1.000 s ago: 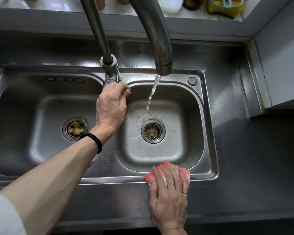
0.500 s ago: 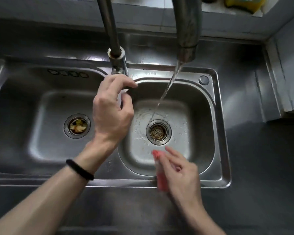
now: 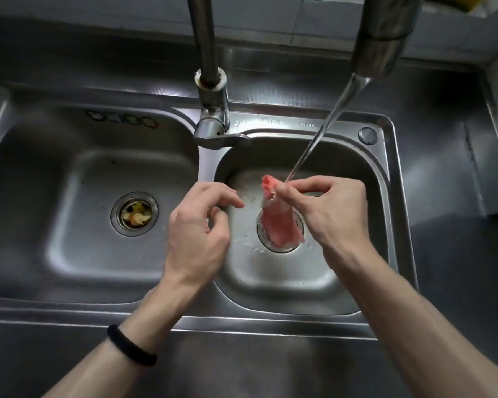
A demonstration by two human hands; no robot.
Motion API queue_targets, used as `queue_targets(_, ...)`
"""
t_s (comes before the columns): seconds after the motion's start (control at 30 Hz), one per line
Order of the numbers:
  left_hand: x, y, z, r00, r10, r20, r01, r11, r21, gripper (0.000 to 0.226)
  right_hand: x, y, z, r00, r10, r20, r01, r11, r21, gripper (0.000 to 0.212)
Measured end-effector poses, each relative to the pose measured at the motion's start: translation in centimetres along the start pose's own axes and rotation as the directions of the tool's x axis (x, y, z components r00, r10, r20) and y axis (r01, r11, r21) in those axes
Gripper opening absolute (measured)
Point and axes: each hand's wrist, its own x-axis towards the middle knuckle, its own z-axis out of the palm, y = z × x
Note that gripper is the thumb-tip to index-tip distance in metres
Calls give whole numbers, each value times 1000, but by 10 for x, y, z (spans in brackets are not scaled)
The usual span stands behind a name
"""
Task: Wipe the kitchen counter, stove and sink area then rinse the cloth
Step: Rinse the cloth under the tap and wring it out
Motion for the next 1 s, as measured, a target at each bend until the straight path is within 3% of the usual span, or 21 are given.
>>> queue_targets(0.17, 3, -5, 3, 1000, -8, 17, 9, 1000, -13, 42, 2, -14, -9, 996, -84, -27, 73, 953, -294, 27)
queue_targets(0.3, 1, -8, 8, 999, -16, 35, 17, 999, -29, 41, 4, -20, -14, 995, -98, 35, 104, 952, -287, 33)
queue_targets(0.43, -2, -10, 11, 998, -37, 60, 40, 999, -37, 41, 6, -20, -17, 987, -71, 143, 66, 997, 38, 23)
queue_targets(0.67, 3, -2, 21, 984, -110, 142, 117, 992, -45, 37, 3, -14, -21, 963, -76, 257, 29, 983, 184, 17)
queue_targets(0.73, 7, 0, 27, 953, -209, 218, 234, 968, -95, 32, 2, -12, -20, 965, -38, 258, -32, 965, 261, 14)
queue_targets(0.8, 11, 2, 36, 884, -374, 282, 434, 880, -194, 26, 3, -9, -19, 964, -8, 265, -85, 938, 336, 12)
queue_targets(0.9, 17, 14, 48, 683, -633, 365, 730, 585, -353, 10, -2, -13, -18, 950, -8, 311, -148, 867, 475, 11)
queue_targets(1.0, 28, 22, 56, 492, -653, 575, 860, 265, -436, 28, -9, -17, -18, 946, -37, 323, -143, 844, 516, 13)
